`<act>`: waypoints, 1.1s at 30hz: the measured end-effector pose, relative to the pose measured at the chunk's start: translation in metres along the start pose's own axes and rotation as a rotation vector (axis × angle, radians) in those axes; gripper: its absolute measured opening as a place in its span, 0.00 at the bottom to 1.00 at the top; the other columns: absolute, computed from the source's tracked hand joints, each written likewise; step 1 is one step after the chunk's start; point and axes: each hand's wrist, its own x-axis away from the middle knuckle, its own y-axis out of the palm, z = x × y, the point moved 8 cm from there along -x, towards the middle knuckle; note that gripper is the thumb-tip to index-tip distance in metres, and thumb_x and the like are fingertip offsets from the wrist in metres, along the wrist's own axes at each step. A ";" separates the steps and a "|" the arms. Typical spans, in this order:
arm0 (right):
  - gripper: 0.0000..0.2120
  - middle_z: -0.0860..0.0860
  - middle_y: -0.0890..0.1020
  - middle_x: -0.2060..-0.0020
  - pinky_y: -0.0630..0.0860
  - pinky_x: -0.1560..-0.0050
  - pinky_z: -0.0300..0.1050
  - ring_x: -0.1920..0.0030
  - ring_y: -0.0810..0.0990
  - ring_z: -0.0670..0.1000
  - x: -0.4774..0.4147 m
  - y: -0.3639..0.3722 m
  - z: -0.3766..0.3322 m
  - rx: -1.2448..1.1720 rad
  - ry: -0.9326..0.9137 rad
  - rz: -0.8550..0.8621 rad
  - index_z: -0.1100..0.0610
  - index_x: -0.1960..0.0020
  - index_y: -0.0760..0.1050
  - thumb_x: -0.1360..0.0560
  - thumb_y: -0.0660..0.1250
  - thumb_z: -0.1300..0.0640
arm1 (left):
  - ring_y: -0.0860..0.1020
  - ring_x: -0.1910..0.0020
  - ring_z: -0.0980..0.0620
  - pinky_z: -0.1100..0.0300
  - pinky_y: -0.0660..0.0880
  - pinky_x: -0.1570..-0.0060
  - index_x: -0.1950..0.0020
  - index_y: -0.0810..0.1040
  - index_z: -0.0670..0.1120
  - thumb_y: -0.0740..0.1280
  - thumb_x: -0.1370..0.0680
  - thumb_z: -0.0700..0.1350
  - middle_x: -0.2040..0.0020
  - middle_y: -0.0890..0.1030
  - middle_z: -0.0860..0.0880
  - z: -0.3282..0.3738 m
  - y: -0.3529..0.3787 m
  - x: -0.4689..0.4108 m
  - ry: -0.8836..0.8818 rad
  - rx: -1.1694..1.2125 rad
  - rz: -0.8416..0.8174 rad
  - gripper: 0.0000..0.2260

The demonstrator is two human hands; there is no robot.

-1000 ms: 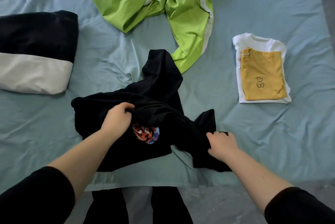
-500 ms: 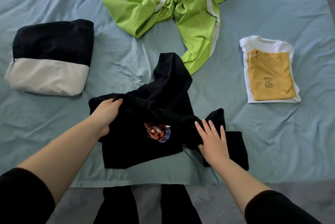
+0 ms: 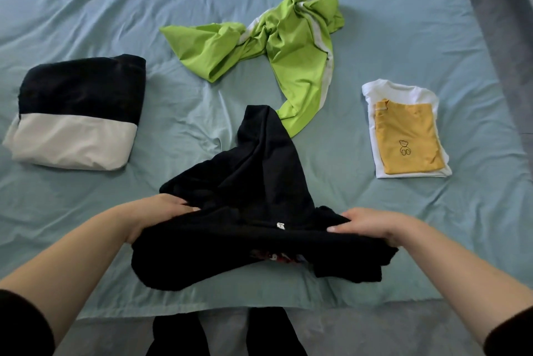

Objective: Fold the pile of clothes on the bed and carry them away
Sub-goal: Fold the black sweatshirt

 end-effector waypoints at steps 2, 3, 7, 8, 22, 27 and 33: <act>0.14 0.54 0.84 0.52 0.77 0.46 0.48 0.50 0.83 0.54 -0.006 -0.028 -0.018 0.008 -0.125 0.252 0.58 0.47 0.79 0.24 0.68 0.48 | 0.84 0.59 0.48 0.61 0.76 0.62 0.53 0.84 0.45 0.70 0.23 0.48 0.59 0.85 0.46 0.024 -0.021 -0.008 0.191 -0.104 0.270 0.08; 0.14 0.54 0.83 0.54 0.76 0.49 0.47 0.52 0.82 0.53 -0.010 -0.041 -0.027 -0.009 -0.181 0.356 0.59 0.49 0.78 0.23 0.67 0.48 | 0.82 0.60 0.48 0.60 0.75 0.62 0.55 0.83 0.44 0.70 0.23 0.48 0.61 0.85 0.46 0.035 -0.033 -0.012 0.259 -0.149 0.389 0.08; 0.13 0.52 0.78 0.63 0.68 0.61 0.45 0.58 0.77 0.54 -0.024 -0.083 -0.068 -0.011 -0.304 0.585 0.59 0.57 0.76 0.21 0.63 0.51 | 0.79 0.61 0.48 0.56 0.72 0.60 0.60 0.81 0.44 0.68 0.22 0.48 0.64 0.82 0.46 0.073 -0.076 -0.026 0.372 -0.258 0.621 0.10; 0.13 0.52 0.78 0.64 0.68 0.61 0.46 0.58 0.77 0.54 -0.028 -0.092 -0.081 0.030 -0.315 0.619 0.57 0.59 0.75 0.20 0.62 0.50 | 0.78 0.63 0.48 0.57 0.71 0.62 0.62 0.80 0.45 0.67 0.22 0.48 0.65 0.80 0.46 0.084 -0.086 -0.028 0.385 -0.278 0.649 0.11; 0.16 0.56 0.74 0.63 0.65 0.60 0.47 0.59 0.72 0.56 -0.109 -0.136 -0.188 -0.094 -0.272 0.807 0.64 0.58 0.74 0.18 0.53 0.57 | 0.78 0.46 0.38 0.55 0.73 0.49 0.40 0.75 0.37 0.57 0.19 0.39 0.43 0.79 0.37 0.134 -0.134 -0.106 0.297 -0.130 0.869 0.12; 0.16 0.58 0.76 0.60 0.70 0.56 0.49 0.56 0.75 0.58 -0.103 -0.182 -0.236 0.112 -0.345 0.918 0.64 0.52 0.76 0.18 0.53 0.57 | 0.77 0.50 0.38 0.51 0.70 0.53 0.40 0.74 0.43 0.54 0.18 0.43 0.45 0.79 0.38 0.199 -0.156 -0.089 0.490 -0.566 0.910 0.12; 0.24 0.54 0.66 0.26 0.65 0.34 0.46 0.28 0.65 0.58 -0.091 -0.241 -0.307 0.083 -0.425 0.919 0.52 0.23 0.59 0.19 0.52 0.56 | 0.71 0.36 0.36 0.44 0.69 0.38 0.27 0.65 0.44 0.54 0.20 0.39 0.28 0.66 0.41 0.297 -0.183 -0.073 0.638 -0.826 0.839 0.20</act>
